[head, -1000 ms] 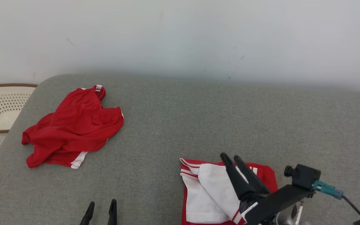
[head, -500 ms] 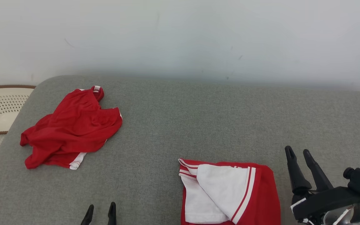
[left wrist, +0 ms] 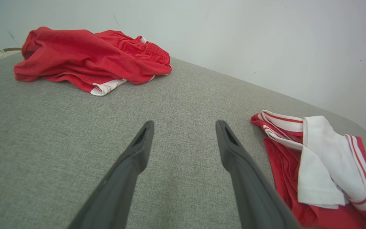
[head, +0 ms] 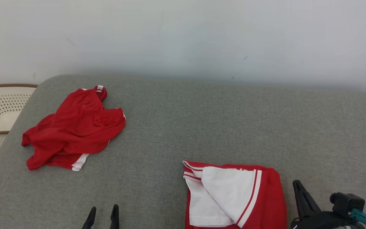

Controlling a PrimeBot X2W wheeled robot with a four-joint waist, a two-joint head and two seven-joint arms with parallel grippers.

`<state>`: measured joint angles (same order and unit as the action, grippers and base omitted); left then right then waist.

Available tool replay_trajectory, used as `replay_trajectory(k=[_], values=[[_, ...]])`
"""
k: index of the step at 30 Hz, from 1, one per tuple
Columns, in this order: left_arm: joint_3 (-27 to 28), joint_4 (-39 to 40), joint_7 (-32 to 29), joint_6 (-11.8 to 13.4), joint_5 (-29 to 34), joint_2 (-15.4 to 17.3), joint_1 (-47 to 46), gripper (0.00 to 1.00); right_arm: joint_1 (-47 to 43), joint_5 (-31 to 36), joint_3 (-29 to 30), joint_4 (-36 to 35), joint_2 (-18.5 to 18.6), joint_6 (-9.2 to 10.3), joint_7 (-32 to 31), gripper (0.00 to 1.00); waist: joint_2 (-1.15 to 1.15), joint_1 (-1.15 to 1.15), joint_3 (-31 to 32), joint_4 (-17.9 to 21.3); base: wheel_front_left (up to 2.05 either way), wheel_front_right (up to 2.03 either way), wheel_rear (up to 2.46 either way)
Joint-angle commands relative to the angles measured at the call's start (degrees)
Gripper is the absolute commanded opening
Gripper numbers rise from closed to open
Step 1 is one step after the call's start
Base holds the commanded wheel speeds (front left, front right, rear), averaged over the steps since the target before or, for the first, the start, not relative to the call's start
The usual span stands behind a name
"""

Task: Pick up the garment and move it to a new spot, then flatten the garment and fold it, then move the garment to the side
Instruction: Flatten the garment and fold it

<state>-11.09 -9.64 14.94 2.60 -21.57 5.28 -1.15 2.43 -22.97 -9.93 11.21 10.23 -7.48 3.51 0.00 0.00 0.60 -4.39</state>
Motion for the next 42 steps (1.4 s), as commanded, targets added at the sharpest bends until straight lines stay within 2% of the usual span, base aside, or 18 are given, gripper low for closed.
replay_trajectory(k=[1, 14, 19, 24, 31, 42], values=[[0.11, 0.03, 0.34, 0.03, 0.49, 0.31, 0.42, 1.00, 1.11, 1.15, -0.93, 2.37, 0.14, -0.04, 1.26, 0.00, 0.00, 0.00, -0.16, -0.15, 0.00, 0.00, 0.00], [-0.16, 0.92, 0.29, 0.34, 0.85, 1.03, -0.86, 1.00, 10.95, 5.40, -7.06, 22.66, -1.16, -0.04, 7.42, 0.00, 0.00, 0.00, -1.41, -0.75, 0.00, 0.00, 0.00], [-0.50, 0.81, 0.24, 0.43, 0.79, 0.94, -1.50, 1.00, 14.94, 4.95, -8.76, 30.15, -1.44, -0.04, 9.54, 0.00, 0.00, 0.00, -1.96, -1.47, 0.00, 0.00, 0.00], [-0.68, 0.42, 0.26, 0.30, 0.44, 0.78, -1.54, 1.00, 17.83, 3.70, -11.03, 34.64, -2.51, -0.04, 10.88, 0.00, 0.00, 0.00, -2.00, -2.20, 0.00, 0.00, 0.00], [-0.51, 0.04, 0.29, 0.35, 0.20, 0.71, -1.46, 1.00, 17.66, -2.14, -17.97, 34.09, -4.33, -0.04, 11.68, 0.00, 0.00, 0.00, -1.41, -3.06, 0.00, 0.00, 0.00], [-0.21, 0.38, 0.32, 0.41, 0.06, 0.49, -0.83, 1.00, 11.96, -11.22, -35.55, 21.53, -2.00, -0.04, 11.74, 0.00, 0.00, 0.00, -0.94, -3.14, 0.00, 0.00, 0.00]])
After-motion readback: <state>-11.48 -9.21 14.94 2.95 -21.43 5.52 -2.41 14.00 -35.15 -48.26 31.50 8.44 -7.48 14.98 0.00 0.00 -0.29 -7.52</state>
